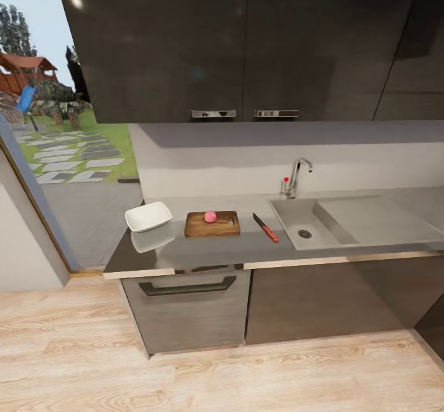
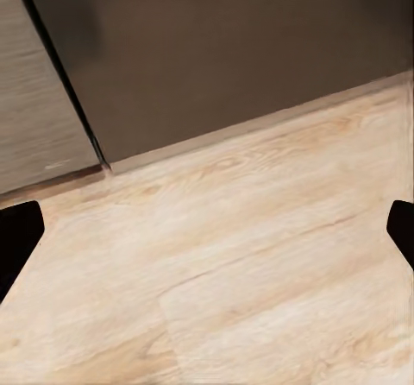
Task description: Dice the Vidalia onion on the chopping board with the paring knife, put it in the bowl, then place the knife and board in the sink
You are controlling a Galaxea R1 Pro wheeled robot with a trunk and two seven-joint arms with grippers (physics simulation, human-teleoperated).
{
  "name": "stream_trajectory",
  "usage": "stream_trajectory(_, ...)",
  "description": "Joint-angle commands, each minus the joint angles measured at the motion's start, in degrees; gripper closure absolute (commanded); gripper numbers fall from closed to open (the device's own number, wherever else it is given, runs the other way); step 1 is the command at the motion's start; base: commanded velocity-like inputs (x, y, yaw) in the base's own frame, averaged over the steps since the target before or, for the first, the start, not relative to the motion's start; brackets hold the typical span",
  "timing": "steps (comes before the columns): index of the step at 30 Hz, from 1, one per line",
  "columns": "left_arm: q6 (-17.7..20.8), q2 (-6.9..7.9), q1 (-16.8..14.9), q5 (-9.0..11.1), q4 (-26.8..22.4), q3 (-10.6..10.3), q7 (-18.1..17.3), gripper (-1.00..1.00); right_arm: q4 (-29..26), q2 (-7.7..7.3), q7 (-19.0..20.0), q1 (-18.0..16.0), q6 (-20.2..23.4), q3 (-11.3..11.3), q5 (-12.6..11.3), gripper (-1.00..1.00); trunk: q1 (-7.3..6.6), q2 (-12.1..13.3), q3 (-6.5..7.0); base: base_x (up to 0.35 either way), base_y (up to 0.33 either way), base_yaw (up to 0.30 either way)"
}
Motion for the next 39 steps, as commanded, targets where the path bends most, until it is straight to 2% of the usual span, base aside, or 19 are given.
stream_trajectory(1, 0.0, 0.04, 0.01, 0.6, -0.05, -0.08, -0.27, -1.0, -2.01, -0.05, -1.15, 0.0, 1.45, 0.22, -0.34, -1.0, 0.04, -0.11, -0.1, 0.0, 0.0, 0.0)
stream_trajectory(4, 0.0, 0.05, 0.01, 0.6, -0.07, -0.08, -0.27, -1.0, -12.51, -0.22, -5.68, -0.01, 10.17, 0.21, 0.22, -1.0, 0.04, -0.11, -0.1, 0.0, 0.0, 0.0)
stream_trajectory(10, 0.0, 0.06, 0.01, 0.6, -0.05, -0.08, -0.27, -1.0, -31.8, -1.36, -12.22, -0.06, 23.77, 0.17, 2.03, -1.0, 0.04, -0.11, -0.1, 0.0, 0.0, 0.0)
stream_trajectory(14, 0.0, 0.04, 0.01, 0.6, -0.06, -0.08, -0.27, -1.0, -40.5, -1.64, -15.37, -0.9, 32.25, 0.17, 3.02, -1.0, 0.04, -0.11, -0.1, 0.0, 0.0, 0.0)
stream_trajectory(17, 0.0, 0.02, 0.01, 0.6, -0.06, -0.08, -0.27, -1.0, -43.0, -1.7, -17.39, -3.66, 36.59, 0.17, 3.75, -1.0, 0.04, -0.11, -0.1, 0.0, 0.0, 0.0)
stream_trajectory(23, 0.0, 0.02, 0.01, 0.6, -0.04, -0.08, -0.27, -1.0, -44.55, -1.7, -20.87, -14.77, 47.42, 0.17, 6.13, -1.0, 0.04, -0.11, -0.1, 0.0, 0.0, 0.0)
stream_trajectory(25, 0.0, 0.02, 0.01, 0.6, -0.04, -0.08, -0.27, -1.0, -44.64, -1.68, -21.25, -19.81, 51.88, 0.17, 6.57, -1.0, 0.04, -0.11, -0.1, 0.0, 0.0, 0.0)
stream_trajectory(28, 0.0, 0.0, 0.01, 0.6, -0.04, -0.08, -0.27, -1.0, -44.68, -1.58, -21.53, -29.83, 60.1, 0.17, 6.87, -1.0, 0.04, -0.11, -0.1, 0.0, 0.0, 0.0)
stream_trajectory(29, 0.0, -0.01, 0.01, 0.6, -0.04, -0.08, -0.27, -1.0, -44.68, -1.55, -21.54, -31.1, 61.2, 0.17, 6.87, -1.0, 0.04, -0.11, -0.1, 0.0, 0.0, 0.0)
stream_trajectory(31, 0.0, 0.03, 0.01, 0.6, -0.04, -0.08, -0.27, -1.0, -44.51, -1.4, -21.52, -37.49, 66.92, 0.21, 6.85, -1.0, 0.04, -0.11, -0.1, 0.0, 0.0, 0.0)
stream_trajectory(32, 0.0, 0.02, 0.01, 0.6, -0.04, -0.08, -0.27, -1.0, -44.46, -1.37, -21.5, -38.77, 68.0, 0.22, 6.84, -1.0, 0.04, -0.11, -0.1, 0.0, 0.0, 0.0)
stream_trajectory(33, 0.0, 0.01, 0.01, 0.6, -0.04, -0.08, -0.27, -1.0, -44.29, -1.3, -21.47, -42.58, 70.76, 0.24, 6.75, -1.0, 0.04, -0.11, -0.1, 0.0, 0.0, 0.0)
stream_trajectory(34, 0.0, 0.0, 0.01, 0.6, -0.04, -0.08, -0.27, -1.0, -43.97, -1.26, -21.44, -44.99, 72.32, 0.24, 6.7, -1.0, 0.04, -0.11, -0.1, 0.0, 0.0, 0.0)
stream_trajectory(36, 0.0, 0.01, 0.01, 0.6, -0.04, -0.08, -0.27, -1.0, -42.35, -1.2, -21.21, -48.9, 74.79, 0.32, 6.57, -1.0, 0.04, -0.11, -0.1, 0.0, 0.0, 0.0)
stream_trajectory(39, 0.0, 0.01, 0.01, 0.6, -0.04, -0.08, -0.27, -1.0, -39.72, -0.83, -20.61, -51.47, 76.63, 0.55, 6.29, -1.0, 0.04, -0.11, -0.1, 0.006, 0.0, 0.0)
